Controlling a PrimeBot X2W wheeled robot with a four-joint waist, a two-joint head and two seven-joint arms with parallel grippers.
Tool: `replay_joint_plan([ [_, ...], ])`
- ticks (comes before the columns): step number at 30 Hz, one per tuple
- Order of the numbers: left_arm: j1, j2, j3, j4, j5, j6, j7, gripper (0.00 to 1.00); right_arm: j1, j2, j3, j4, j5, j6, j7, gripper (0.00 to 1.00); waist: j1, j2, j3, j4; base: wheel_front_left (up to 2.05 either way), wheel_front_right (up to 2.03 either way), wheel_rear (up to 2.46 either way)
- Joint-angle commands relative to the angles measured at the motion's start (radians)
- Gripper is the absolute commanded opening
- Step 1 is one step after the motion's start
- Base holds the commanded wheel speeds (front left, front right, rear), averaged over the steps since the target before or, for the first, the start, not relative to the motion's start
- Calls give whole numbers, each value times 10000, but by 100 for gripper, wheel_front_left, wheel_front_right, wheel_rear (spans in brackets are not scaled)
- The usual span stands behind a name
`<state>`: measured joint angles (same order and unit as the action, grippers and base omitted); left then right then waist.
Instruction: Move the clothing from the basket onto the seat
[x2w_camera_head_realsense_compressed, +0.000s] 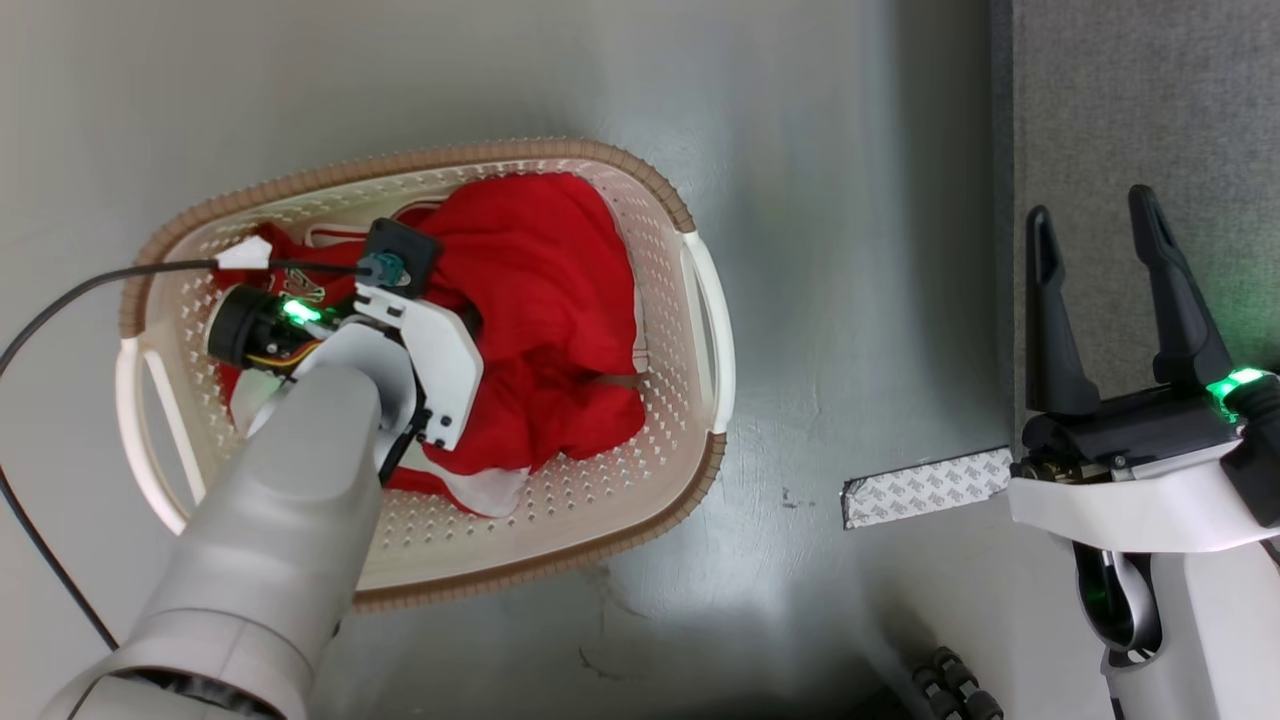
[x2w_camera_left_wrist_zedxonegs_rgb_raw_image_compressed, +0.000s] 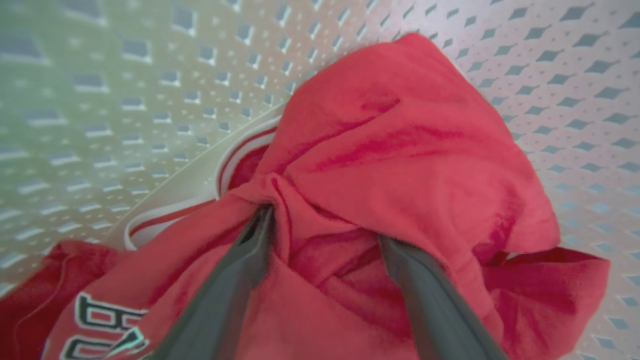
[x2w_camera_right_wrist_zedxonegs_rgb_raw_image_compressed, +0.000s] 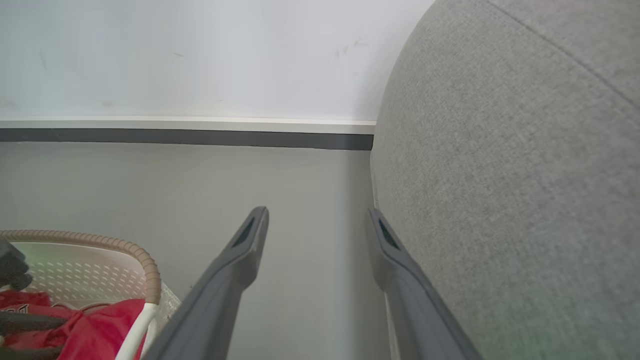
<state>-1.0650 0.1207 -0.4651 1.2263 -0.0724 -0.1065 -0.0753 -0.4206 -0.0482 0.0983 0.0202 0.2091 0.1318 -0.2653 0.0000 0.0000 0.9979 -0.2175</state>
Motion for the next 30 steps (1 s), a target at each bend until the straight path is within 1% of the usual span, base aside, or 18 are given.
replay_joint_plan([
  [1, -126, 3, -43, 72, -119, -56, -91, 100, 0, -40, -92, 82, -81, -21, 14, 100, 0, 0, 80, 10, 0, 0, 0],
  [2, -131, -23, -82, 83, -120, -73, -151, 100, 35, -40, -102, 89, -96, -21, 16, 100, 0, 0, 103, 19, 0, 0, 0],
  [3, -143, -43, -118, 94, -118, -73, -178, 95, 58, -40, -111, 91, -92, -21, 16, 100, 0, 0, 127, 30, 0, 0, 0],
  [4, -146, -64, -146, 111, -138, -97, -225, 62, 64, -40, -120, 97, -104, -21, 16, 100, 0, 0, 147, 43, 0, 0, 0],
  [5, -144, -91, -187, 125, -156, -118, -255, 40, 62, -40, -129, 104, -109, -21, 16, 100, 0, 0, 160, 57, 0, 0, 0],
  [6, -135, -119, -223, 138, -169, -141, -283, 22, 54, -40, -138, 114, -115, -21, 16, 100, 0, 0, 166, 71, 0, 0, 0],
  [7, -118, -151, -262, 148, -201, -146, -336, 0, 35, -40, -149, 136, -110, -21, 17, 100, 0, 0, 161, 86, 0, 0, 0],
  [12, 133, -313, -314, 193, -446, -186, -522, 0, -22, -43, -198, 252, -143, -21, 16, 100, 0, 0, -94, 209, 0, 0, 0],
  [16, 536, -501, -337, 118, -721, -224, -963, 0, 106, -54, -227, 384, -335, -23, 10, 100, 0, 0, -772, 452, 0, 0, 0],
  [18, 803, -566, -354, 39, -873, -222, -1209, 0, 188, -43, -226, 476, -404, -21, 10, 100, 0, 0, -1216, 563, 0, 0, 0],
  [19, 1150, -600, -330, -52, -1078, -219, -1432, 0, 316, -40, -289, 594, -441, -21, 10, 100, 0, 0, -1739, 679, 0, 0, 0],
  [21, 1475, -613, -269, -218, -1189, -220, -1633, 0, 463, -42, -389, 694, -509, -21, 10, 100, 0, 0, -2274, 801, 0, 0, 0],
  [24, 2058, -637, -115, -537, -1489, -160, -1795, 0, 699, -39, -560, 838, -569, -21, 10, 100, 0, 0, -3109, 984, 0, 0, 0],
  [25, 2058, -637, -115, -537, -1489, -160, -1795, 0, 699, -39, -560, 838, -569, -21, 10, 100, 0, 0, -3109, 984, 0, 0, 0],
  [30, 3164, -649, 148, -1377, -1877, -59, -1888, 0, 1355, -42, -775, 1135, -699, -21, 10, 100, 0, 0, -4572, 1305, 0, 0, 0],
])
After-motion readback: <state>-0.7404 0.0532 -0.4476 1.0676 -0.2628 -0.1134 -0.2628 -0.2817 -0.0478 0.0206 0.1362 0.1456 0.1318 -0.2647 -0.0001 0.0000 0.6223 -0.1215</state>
